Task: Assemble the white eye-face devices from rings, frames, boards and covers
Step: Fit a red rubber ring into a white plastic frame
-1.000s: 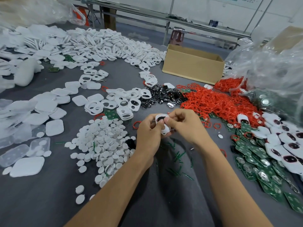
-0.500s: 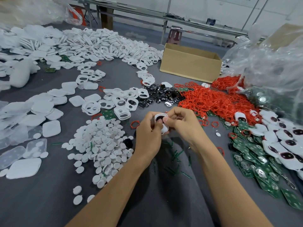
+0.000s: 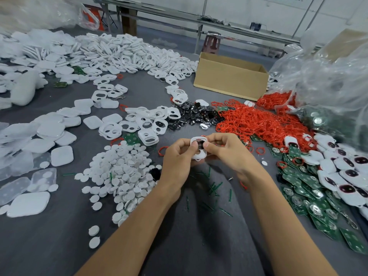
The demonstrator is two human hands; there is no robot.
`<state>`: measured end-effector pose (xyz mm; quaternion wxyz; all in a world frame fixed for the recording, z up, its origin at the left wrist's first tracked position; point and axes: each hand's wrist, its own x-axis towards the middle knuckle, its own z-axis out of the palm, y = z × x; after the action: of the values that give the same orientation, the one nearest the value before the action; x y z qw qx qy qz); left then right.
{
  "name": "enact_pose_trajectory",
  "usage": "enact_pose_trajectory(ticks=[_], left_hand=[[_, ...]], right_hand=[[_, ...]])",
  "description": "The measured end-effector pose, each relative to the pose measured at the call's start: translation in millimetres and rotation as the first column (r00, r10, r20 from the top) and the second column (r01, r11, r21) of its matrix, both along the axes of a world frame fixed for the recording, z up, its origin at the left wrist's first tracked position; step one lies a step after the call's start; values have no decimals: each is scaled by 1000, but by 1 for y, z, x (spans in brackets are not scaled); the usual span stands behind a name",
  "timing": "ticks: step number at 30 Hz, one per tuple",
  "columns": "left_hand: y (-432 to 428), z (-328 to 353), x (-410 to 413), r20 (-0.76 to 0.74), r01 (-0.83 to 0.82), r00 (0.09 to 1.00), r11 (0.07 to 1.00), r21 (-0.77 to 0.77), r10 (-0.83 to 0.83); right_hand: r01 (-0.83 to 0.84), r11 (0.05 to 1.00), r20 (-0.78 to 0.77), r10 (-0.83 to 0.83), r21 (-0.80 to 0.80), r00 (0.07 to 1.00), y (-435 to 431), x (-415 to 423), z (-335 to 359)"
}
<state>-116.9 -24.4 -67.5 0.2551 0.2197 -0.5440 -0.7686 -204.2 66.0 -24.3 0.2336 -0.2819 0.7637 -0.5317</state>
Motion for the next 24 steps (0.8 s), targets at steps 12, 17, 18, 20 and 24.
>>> enact_pose_trajectory(ticks=[12, 17, 18, 20, 24], left_hand=[[0, -2, 0, 38, -132, 990, 980, -146, 139], [0, 0, 2, 36, -128, 990, 982, -136, 134], [0, 1, 2, 38, -119, 991, 984, -134, 125], [0, 1, 2, 39, -109, 993, 987, -116, 114], [1, 1, 2, 20, -117, 993, 992, -56, 118]], right_hand=[[-9, 998, -131, 18, 67, 991, -4, -1, -5], [-96, 995, 87, 99, -35, 991, 0, 0, -4], [-99, 994, 95, 103, -49, 990, 0, 0, -4], [-95, 994, 76, 98, -46, 992, 0, 0, -4], [-53, 998, 51, 54, -16, 997, -4, -1, -5]])
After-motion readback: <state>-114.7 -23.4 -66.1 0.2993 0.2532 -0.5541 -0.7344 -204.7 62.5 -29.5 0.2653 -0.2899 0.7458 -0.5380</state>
